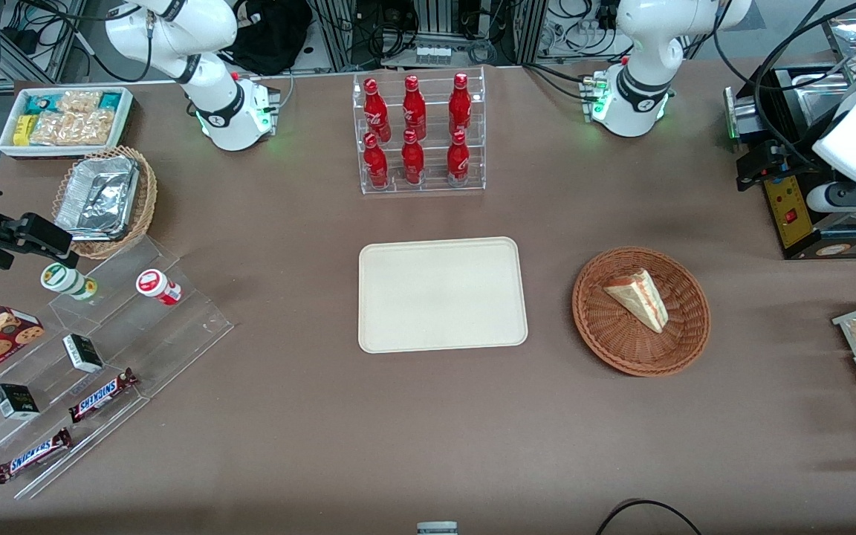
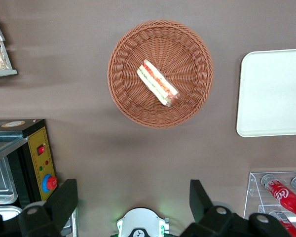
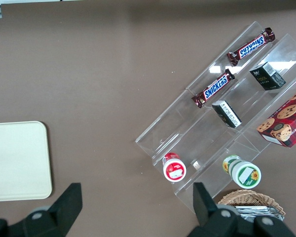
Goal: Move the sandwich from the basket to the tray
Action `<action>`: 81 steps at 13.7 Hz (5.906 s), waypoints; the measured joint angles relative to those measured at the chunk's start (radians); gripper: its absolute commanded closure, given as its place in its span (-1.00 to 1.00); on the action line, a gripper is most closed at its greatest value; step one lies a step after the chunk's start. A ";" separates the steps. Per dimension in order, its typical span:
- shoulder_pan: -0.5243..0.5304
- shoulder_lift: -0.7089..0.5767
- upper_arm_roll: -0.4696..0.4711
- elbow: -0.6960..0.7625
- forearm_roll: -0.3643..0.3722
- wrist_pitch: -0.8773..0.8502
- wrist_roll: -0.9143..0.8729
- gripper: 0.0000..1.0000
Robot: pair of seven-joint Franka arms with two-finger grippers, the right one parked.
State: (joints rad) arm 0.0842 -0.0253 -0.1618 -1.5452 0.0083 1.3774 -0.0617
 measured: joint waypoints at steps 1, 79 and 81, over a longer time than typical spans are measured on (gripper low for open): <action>0.000 0.000 0.002 0.000 0.000 0.000 0.000 -1.00; -0.678 0.547 -0.049 0.010 0.157 0.639 -0.956 -1.00; -0.628 0.456 -0.039 0.003 0.158 0.523 -0.956 -1.00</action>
State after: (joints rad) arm -0.5441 0.4309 -0.2010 -1.5426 0.1659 1.9002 -1.0178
